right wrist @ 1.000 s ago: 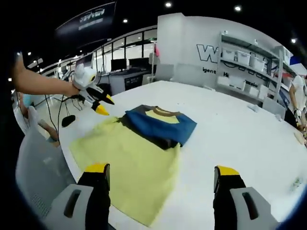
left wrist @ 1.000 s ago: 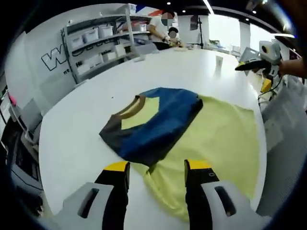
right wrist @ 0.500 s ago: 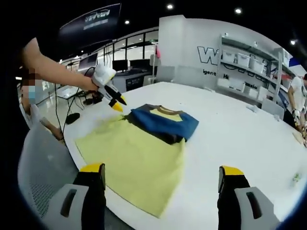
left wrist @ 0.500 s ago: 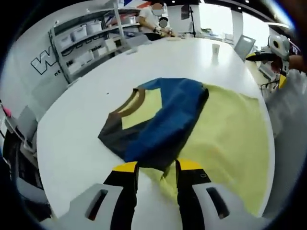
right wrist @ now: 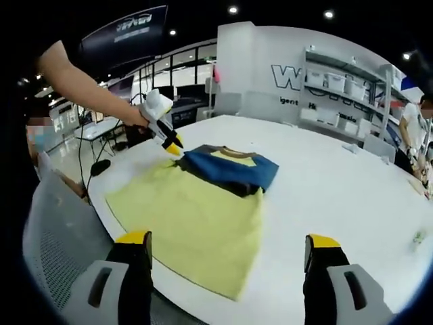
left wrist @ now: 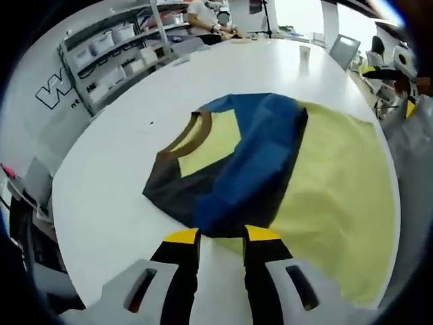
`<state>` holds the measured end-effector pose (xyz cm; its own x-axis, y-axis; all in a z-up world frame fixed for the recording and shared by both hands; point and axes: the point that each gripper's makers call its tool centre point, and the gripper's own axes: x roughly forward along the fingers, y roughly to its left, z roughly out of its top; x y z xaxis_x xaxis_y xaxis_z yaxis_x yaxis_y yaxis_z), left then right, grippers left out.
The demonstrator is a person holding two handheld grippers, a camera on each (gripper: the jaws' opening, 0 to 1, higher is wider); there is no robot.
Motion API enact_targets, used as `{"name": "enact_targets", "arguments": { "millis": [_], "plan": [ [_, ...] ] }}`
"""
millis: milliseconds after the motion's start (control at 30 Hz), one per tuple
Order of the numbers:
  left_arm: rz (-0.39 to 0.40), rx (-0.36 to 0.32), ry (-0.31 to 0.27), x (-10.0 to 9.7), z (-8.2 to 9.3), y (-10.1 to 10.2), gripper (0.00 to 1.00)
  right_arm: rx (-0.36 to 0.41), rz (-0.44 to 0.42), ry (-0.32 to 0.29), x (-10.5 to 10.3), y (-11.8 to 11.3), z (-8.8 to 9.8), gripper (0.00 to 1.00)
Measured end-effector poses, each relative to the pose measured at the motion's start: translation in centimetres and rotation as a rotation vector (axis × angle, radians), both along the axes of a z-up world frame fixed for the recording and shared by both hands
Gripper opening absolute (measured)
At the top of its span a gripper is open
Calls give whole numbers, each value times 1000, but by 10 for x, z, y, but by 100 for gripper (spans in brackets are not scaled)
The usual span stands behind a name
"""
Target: Fold the garment on the visible template until the final outline fits inside the template.
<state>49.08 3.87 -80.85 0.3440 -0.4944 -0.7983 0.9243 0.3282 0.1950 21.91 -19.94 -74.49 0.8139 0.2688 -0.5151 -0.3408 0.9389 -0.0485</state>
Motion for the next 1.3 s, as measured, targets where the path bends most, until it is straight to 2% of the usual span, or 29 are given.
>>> {"name": "enact_targets", "arguments": {
  "millis": [233,400,667,833,1133,1300],
  "plan": [
    [-27,31,2,5,-7,-4,26,-10,-36,12,-2,-9,-5,86],
    [-51,61,3,7,-13,-6,24,-34,-24,4,-2,-7,-4,83],
    [-61,91,-6,11,-17,-7,7,-29,-34,3,-1,-8,-4,81],
    [-73,90,-5,10,-16,-7,4,-26,-40,-1,-1,-9,-3,80],
    [-118,63,-10,-1,4,-10,4,-25,-39,-3,-1,-8,-3,80],
    [-150,59,27,-13,19,-12,4,-22,-39,-8,0,-8,-2,80]
  ]
}}
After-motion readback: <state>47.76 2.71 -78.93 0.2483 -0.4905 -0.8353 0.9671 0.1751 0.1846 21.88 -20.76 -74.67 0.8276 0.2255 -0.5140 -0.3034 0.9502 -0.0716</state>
